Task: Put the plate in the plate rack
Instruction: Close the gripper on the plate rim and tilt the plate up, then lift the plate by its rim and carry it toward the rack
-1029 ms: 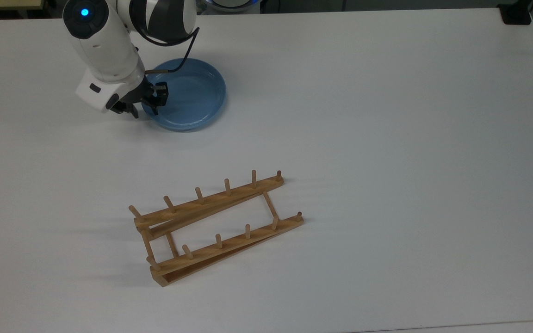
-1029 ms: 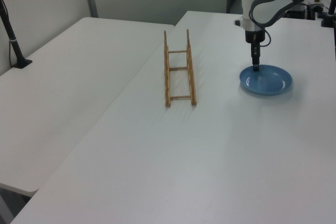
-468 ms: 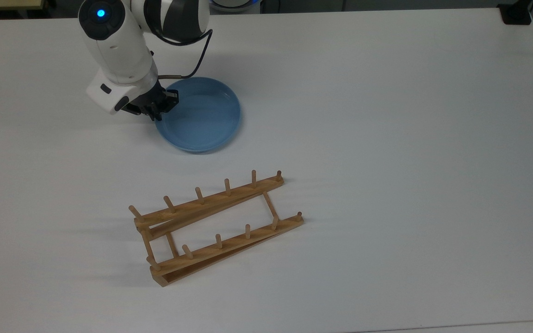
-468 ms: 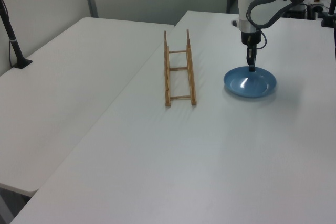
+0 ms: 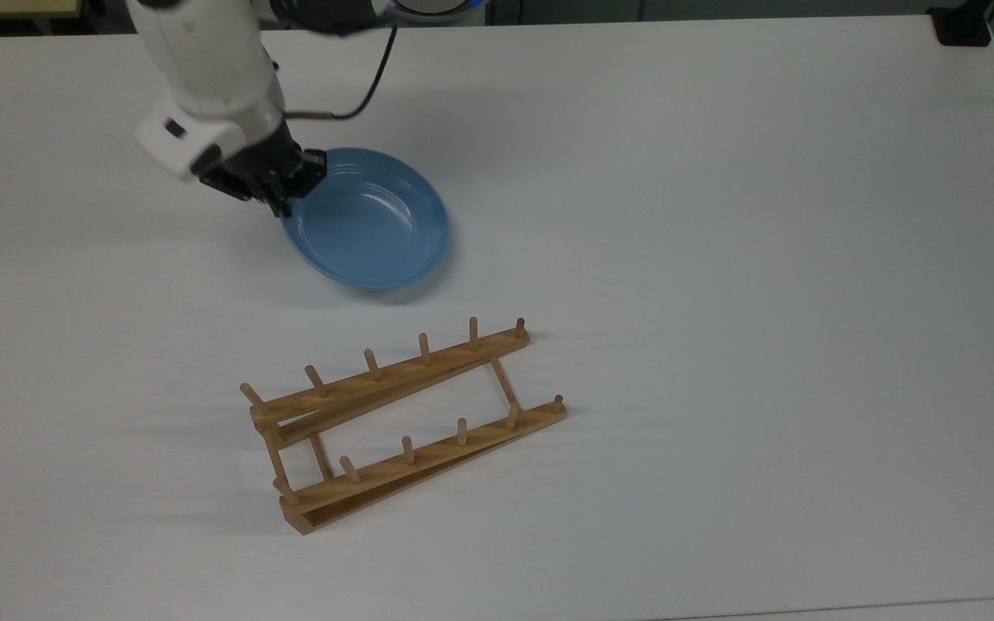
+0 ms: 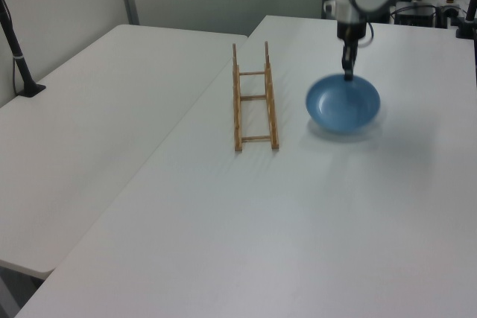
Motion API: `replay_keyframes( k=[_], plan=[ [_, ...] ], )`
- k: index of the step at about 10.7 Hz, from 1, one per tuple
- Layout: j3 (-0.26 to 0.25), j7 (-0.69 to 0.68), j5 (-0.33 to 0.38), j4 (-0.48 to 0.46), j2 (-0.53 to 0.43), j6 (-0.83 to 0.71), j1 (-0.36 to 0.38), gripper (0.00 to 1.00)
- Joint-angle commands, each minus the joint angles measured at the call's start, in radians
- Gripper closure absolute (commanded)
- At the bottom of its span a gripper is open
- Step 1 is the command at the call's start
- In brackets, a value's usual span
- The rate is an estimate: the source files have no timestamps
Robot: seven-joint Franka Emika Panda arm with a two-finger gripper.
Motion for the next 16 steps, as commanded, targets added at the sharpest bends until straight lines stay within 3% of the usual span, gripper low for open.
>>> replay_keyframes(
  k=[1,4,7,10,15,16],
  plan=[
    [0.003,-0.003,0.087,0.149,-0.061,-0.084,-0.014,1.00],
    [0.003,0.000,0.088,0.253,-0.059,-0.019,-0.013,1.00],
    [0.003,0.067,0.052,0.266,-0.064,0.239,0.012,1.00],
    [0.004,0.263,-0.130,0.260,-0.058,0.368,0.041,1.00],
    [0.004,0.792,-0.521,0.258,-0.027,0.393,0.075,1.00],
    [0.004,0.834,-0.557,0.260,-0.016,0.394,0.076,1.00]
  ],
)
